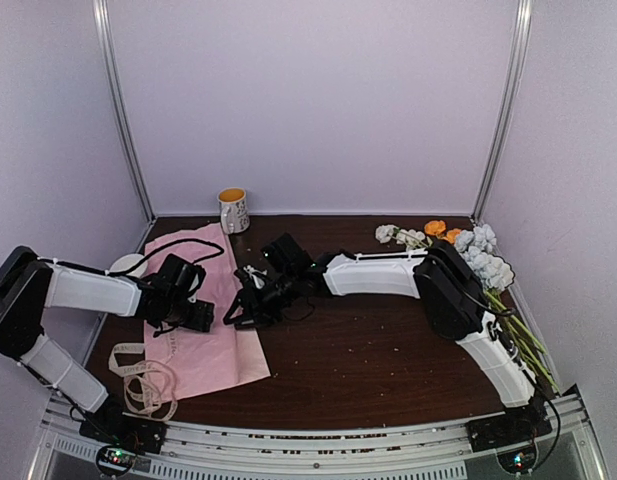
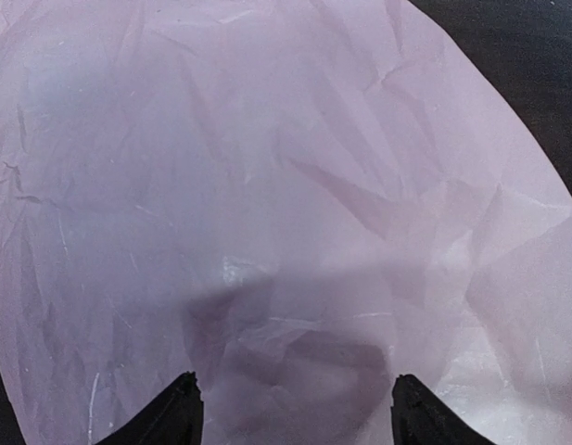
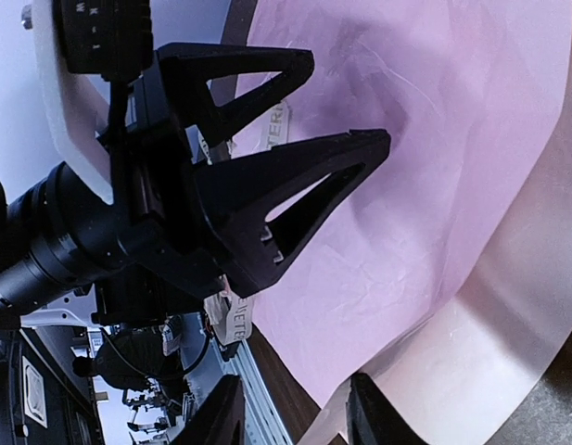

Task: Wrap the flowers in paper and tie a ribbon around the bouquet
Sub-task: Pick up the corner of the folded wrapping paper at the corner of the board, then unfold the folded wrapping paper at the center of the board, then adjust the flattened wrapping paper at the center of the board.

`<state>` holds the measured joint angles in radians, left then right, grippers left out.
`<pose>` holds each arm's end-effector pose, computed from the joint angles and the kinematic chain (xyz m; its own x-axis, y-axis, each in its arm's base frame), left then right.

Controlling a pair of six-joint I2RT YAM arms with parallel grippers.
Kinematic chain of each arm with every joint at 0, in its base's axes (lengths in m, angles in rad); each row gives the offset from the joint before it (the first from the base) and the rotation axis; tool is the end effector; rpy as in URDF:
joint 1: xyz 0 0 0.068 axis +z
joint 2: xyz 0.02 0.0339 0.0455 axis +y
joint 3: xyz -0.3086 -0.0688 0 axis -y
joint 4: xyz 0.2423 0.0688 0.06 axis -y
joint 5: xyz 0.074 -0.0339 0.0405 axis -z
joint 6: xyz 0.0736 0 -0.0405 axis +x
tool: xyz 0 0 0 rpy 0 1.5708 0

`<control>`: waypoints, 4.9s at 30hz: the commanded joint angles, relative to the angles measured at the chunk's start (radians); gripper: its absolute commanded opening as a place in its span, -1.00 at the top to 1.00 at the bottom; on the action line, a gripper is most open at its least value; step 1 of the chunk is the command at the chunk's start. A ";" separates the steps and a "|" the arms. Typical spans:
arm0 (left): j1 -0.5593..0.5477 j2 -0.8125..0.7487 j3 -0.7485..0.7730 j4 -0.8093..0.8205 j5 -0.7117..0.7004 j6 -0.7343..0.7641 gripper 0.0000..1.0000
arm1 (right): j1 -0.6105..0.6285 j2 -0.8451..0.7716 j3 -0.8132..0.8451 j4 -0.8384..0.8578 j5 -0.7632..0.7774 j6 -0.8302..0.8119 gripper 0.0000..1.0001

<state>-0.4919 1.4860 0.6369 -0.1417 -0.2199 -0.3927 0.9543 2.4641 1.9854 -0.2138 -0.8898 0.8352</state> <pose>0.2534 -0.1176 0.1568 -0.8172 0.0142 -0.5761 0.0463 0.9981 -0.0411 0.2978 0.5192 0.1718 -0.8849 -0.4414 -0.1487 -0.3030 0.3031 0.9035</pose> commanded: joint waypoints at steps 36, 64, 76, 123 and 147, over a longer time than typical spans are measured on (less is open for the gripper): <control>0.002 -0.565 0.074 -0.054 -0.027 0.050 -0.44 | -0.092 -0.964 -0.189 -0.621 0.603 -0.569 1.00; 0.118 -0.398 -0.014 0.201 0.562 -0.321 -0.96 | 0.262 -0.195 0.190 -0.737 0.491 -0.949 1.00; 0.155 -0.285 -0.087 0.187 0.519 -0.375 -0.92 | 0.258 -0.169 0.170 -0.662 0.470 -0.920 1.00; 0.188 0.000 0.191 -0.090 0.629 0.031 1.00 | -0.505 -0.460 -0.413 -0.627 0.747 -0.516 -0.57; 0.039 -0.140 0.060 -0.044 0.294 -0.194 -0.34 | -0.653 -0.865 -0.431 -1.105 1.305 -0.643 -0.13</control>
<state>-0.4206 1.4345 0.6800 -0.1207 0.2039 -0.5941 0.3233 1.6257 1.5150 -1.1759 0.1860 0.2073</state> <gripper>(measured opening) 0.647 0.571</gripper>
